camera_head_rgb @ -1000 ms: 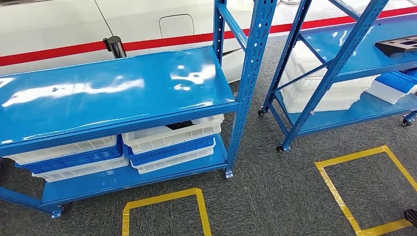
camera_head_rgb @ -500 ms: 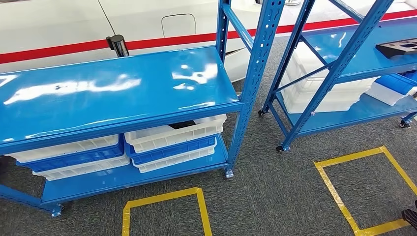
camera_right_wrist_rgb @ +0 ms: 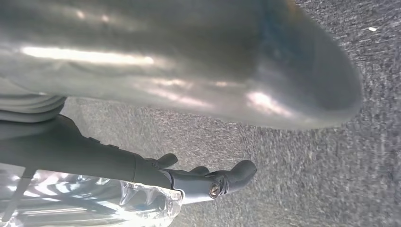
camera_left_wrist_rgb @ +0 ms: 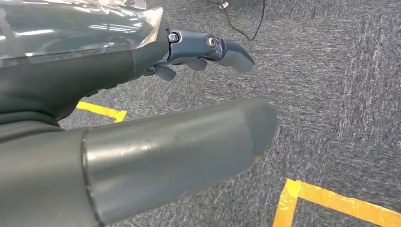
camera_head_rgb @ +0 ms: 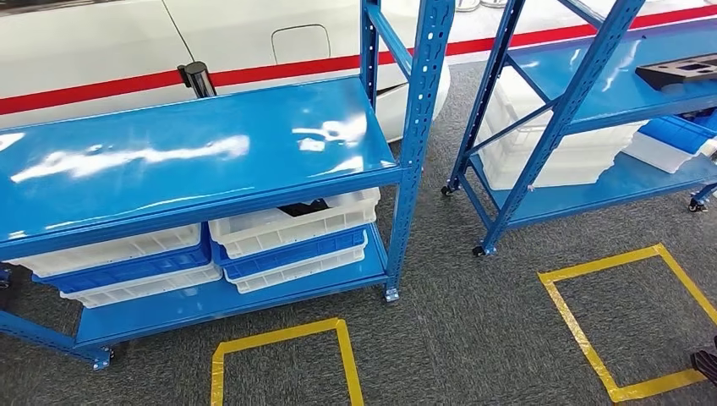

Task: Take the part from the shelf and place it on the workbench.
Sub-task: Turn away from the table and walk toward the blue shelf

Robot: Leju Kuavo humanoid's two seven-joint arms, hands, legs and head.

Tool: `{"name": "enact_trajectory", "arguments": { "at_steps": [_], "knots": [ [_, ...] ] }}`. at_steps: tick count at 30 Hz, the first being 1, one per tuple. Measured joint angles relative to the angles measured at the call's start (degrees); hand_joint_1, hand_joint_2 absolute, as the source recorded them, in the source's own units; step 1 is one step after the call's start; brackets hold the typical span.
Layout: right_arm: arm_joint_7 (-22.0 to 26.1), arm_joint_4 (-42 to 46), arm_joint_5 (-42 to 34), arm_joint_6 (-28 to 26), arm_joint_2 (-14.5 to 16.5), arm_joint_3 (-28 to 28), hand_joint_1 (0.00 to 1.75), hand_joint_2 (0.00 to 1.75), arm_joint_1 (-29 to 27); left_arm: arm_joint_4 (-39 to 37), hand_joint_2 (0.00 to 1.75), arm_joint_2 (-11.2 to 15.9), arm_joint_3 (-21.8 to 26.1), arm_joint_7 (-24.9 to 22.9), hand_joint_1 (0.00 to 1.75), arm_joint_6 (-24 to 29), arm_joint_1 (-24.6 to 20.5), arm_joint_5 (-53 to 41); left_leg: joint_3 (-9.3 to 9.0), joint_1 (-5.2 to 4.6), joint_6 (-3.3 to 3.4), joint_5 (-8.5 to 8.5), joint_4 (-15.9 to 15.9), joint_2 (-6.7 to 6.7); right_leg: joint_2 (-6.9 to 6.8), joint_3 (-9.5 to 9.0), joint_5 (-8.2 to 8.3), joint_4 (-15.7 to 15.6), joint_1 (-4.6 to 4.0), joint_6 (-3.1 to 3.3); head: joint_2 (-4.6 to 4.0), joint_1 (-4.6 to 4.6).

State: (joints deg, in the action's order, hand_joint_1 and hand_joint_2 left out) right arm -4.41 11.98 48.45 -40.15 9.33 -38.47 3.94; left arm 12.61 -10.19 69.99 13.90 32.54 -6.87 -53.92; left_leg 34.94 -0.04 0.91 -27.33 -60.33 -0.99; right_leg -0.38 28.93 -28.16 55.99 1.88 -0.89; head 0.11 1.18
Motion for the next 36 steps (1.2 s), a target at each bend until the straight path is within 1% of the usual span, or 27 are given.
{"name": "enact_trajectory", "arguments": {
  "at_steps": [2,3,4,5,6,8,9,10,13,15,17,19,20,21,22,24,25,26,27,28,29,30,31,33,34,35,36],
  "knots": [
    [0.2,0.0,0.3,0.0,0.0,-0.1,0.00,0.00,0.0,0.0,0.00,0.0,0.0,0.0,0.00,0.0,0.0,0.1,2.67,0.44,-0.77,-5.13,-7.2,0.70,-0.02,0.76,0.74,0.1,0.03,0.55,0.00,-0.07],
    [0.3,0.0,0.4,0.0,0.0,-0.1,0.00,0.00,0.0,0.0,0.00,0.0,0.0,0.0,0.00,0.0,0.0,0.3,3.83,0.65,-1.09,-7.08,-10.8,0.82,-0.02,1.18,1.06,0.1,0.00,0.53,0.00,-0.08],
    [0.3,0.0,0.5,0.0,0.0,-0.1,0.00,0.00,0.0,0.0,0.00,0.0,0.0,0.0,0.00,0.0,0.0,0.4,4.21,0.87,-1.32,-7.94,-13.0,0.87,0.01,1.61,1.37,0.2,-0.02,0.42,0.00,-0.08],
    [0.4,0.0,0.6,0.0,0.0,-0.1,0.00,0.00,-0.1,0.0,0.00,0.0,0.0,0.0,0.00,0.1,0.0,0.5,3.51,1.08,-1.47,-7.66,-12.9,0.88,0.06,1.95,1.61,0.2,0.02,0.26,0.00,-0.08],
    [0.4,0.0,0.7,0.0,0.0,-0.1,0.00,0.00,-0.1,0.0,0.00,0.1,0.0,0.1,0.00,0.1,0.0,0.6,1.69,1.28,-1.55,-6.46,-10.6,0.88,0.14,2.19,1.81,0.3,0.10,0.08,0.00,-0.08],
    [0.4,0.0,0.8,0.0,0.0,-0.1,0.00,0.00,0.0,0.0,0.00,0.1,0.1,0.1,0.00,0.2,0.0,0.7,-3.67,1.60,-1.66,-3.54,-2.2,1.10,0.29,2.50,2.15,0.4,0.12,-0.36,0.00,-0.09],
    [0.4,0.0,0.9,0.0,0.0,-0.2,0.00,0.00,0.1,0.0,0.00,0.1,0.0,0.1,0.00,0.2,-0.1,0.7,-5.58,1.59,-1.51,-2.61,1.2,1.30,0.34,2.64,2.33,0.5,0.01,-0.66,0.00,-0.02],
    [0.4,0.0,0.9,0.0,0.0,-0.2,0.00,0.00,0.2,0.0,0.00,0.1,0.0,0.2,0.00,0.2,-0.1,0.7,-6.56,1.45,-1.28,-2.17,3.1,1.47,0.36,2.83,2.56,0.6,-0.15,-1.03,0.00,0.05],
    [0.4,0.0,0.9,0.0,0.0,-0.2,0.00,0.00,0.3,0.0,0.00,0.0,0.0,0.2,0.00,0.2,-0.1,0.7,-6.21,0.76,-0.32,-1.81,3.3,1.53,0.38,3.20,3.26,0.3,-0.31,-2.08,0.00,0.19],
    [0.4,0.0,0.9,0.0,0.0,-0.2,0.00,0.00,0.3,0.0,0.00,0.0,0.0,0.2,0.00,0.2,-0.1,0.8,-5.78,0.63,0.92,-0.91,3.8,1.25,0.42,3.82,2.78,1.0,-0.26,-2.52,0.00,0.19],
    [0.4,0.0,0.9,0.0,0.0,-0.3,0.00,0.00,0.3,0.0,0.00,0.1,0.1,0.2,0.00,0.2,-0.2,0.9,-4.80,0.54,2.34,0.34,4.3,0.86,0.45,6.01,-0.61,5.7,-0.25,-2.06,0.00,0.27],
    [0.4,0.0,0.9,0.0,0.0,-0.3,0.00,0.00,0.3,0.0,0.00,0.1,0.1,0.3,0.00,0.2,-0.2,0.8,-3.55,0.18,2.89,1.23,4.3,0.59,0.45,8.78,-5.14,13.4,-0.30,-1.39,0.00,0.34],
    [0.3,0.0,0.8,0.0,0.0,-0.4,0.00,0.00,0.3,0.0,0.00,0.1,0.1,0.3,0.00,0.2,-0.2,0.7,-2.94,-0.03,2.95,1.67,4.2,0.47,0.45,9.39,-6.42,16.3,-0.36,-1.44,0.00,0.34],
    [0.3,0.0,0.8,0.0,0.0,-0.5,0.00,0.00,0.2,0.0,0.00,0.1,0.1,0.4,0.00,0.2,-0.2,0.7,-2.38,-0.24,2.99,2.08,4.2,0.37,0.44,8.94,-6.71,17.2,-0.46,-1.70,0.00,0.33],
    [0.2,0.0,0.8,0.0,0.0,-0.6,0.00,0.00,0.2,0.0,0.00,0.1,0.1,0.4,0.00,0.2,-0.2,0.6,-1.89,-0.43,2.99,2.50,4.2,0.31,0.44,7.28,-6.17,15.8,-0.62,-2.04,0.00,0.33],
    [0.2,0.0,0.7,0.0,-0.1,-0.9,0.00,0.00,0.3,0.0,0.00,0.0,0.1,0.5,0.00,0.1,-0.2,0.4,-1.18,-0.75,2.87,3.25,4.1,0.26,0.39,1.06,-4.14,7.4,-1.00,-2.19,0.00,0.32],
    [0.2,0.0,0.7,0.0,-0.1,-1.1,0.00,0.00,0.4,0.0,0.00,0.0,0.1,0.5,0.00,0.1,-0.2,0.2,-0.95,-0.91,2.69,3.61,4.1,0.25,0.32,-1.86,-3.35,3.1,-1.33,-1.95,0.00,0.30],
    [0.2,0.0,0.6,0.0,-0.2,-1.2,0.00,0.00,0.4,0.0,0.00,0.0,0.0,0.5,0.00,0.1,-0.2,0.1,-0.82,-1.04,2.45,3.95,4.0,0.21,0.28,-3.61,-2.91,0.0,-1.58,-1.64,0.00,0.31],
    [0.2,0.0,0.6,0.0,-0.2,-1.3,0.00,0.00,0.4,0.0,0.00,0.0,0.0,0.6,0.00,0.1,-0.2,0.0,-0.74,-1.12,2.19,4.25,3.9,0.18,0.26,-4.34,-2.75,-1.4,-1.82,-1.35,0.00,0.31],
    [0.2,0.0,0.6,0.0,-0.2,-1.4,0.00,0.00,0.4,0.0,0.00,0.0,0.0,0.6,0.00,0.1,-0.2,-0.1,-0.69,-1.14,1.87,4.54,3.9,0.14,0.26,-4.14,-2.49,-1.6,-1.97,-1.07,0.00,0.30],
    [0.1,0.0,0.6,0.0,-0.1,-1.5,0.00,0.00,0.3,0.0,0.00,0.1,0.0,0.6,0.00,0.1,-0.2,-0.1,-0.57,-1.04,1.53,4.65,3.8,0.17,0.28,-3.77,-2.16,-1.8,-1.55,-0.67,0.00,0.32],
    [0.1,0.0,0.6,0.0,-0.1,-1.6,0.00,0.00,0.3,0.0,0.00,0.1,0.0,0.6,0.00,0.1,-0.2,-0.1,-0.25,-0.90,1.16,4.07,3.3,0.29,0.24,-3.54,-1.74,-1.8,-1.21,-0.16,0.00,0.28],
    [0.1,0.0,0.6,0.0,-0.1,-1.6,0.00,0.00,0.3,0.0,0.00,0.2,0.0,0.6,0.00,0.1,-0.1,-0.1,0.29,-0.71,0.74,2.57,2.1,0.48,0.17,-3.17,-1.23,-1.9,-0.84,0.47,0.00,0.22],
    [0.1,0.0,0.6,0.0,0.0,-1.7,0.00,0.00,0.3,0.0,0.00,0.2,0.0,0.6,0.00,0.1,-0.1,-0.1,2.32,-0.22,-0.11,-2.74,-3.9,0.94,0.05,-2.11,-0.19,-2.0,-0.57,1.19,0.00,0.12],
    [0.1,0.0,0.6,0.0,0.0,-1.8,0.00,0.00,0.3,0.0,0.00,0.2,0.0,0.6,0.00,0.1,-0.1,-0.1,3.42,0.07,-0.52,-5.26,-7.8,1.06,0.03,-1.53,0.24,-1.9,-0.57,1.24,0.00,0.09],
    [0.1,0.0,0.6,0.0,0.0,-1.9,0.00,0.00,0.2,0.0,0.00,0.2,0.0,0.6,0.00,0.1,-0.1,-0.1,4.14,0.39,-0.91,-6.80,-11.0,1.12,0.01,-1.00,0.65,-1.8,-0.54,1.09,0.00,0.09],
    [0.1,0.0,0.6,0.0,0.0,-1.9,0.00,0.00,0.2,0.0,0.00,0.3,0.0,0.6,0.00,0.1,-0.1,-0.1,4.12,0.74,-1.26,-7.16,-12.7,1.13,0.01,-0.50,0.99,-1.6,-0.46,0.86,0.00,0.09]
  ]
}}
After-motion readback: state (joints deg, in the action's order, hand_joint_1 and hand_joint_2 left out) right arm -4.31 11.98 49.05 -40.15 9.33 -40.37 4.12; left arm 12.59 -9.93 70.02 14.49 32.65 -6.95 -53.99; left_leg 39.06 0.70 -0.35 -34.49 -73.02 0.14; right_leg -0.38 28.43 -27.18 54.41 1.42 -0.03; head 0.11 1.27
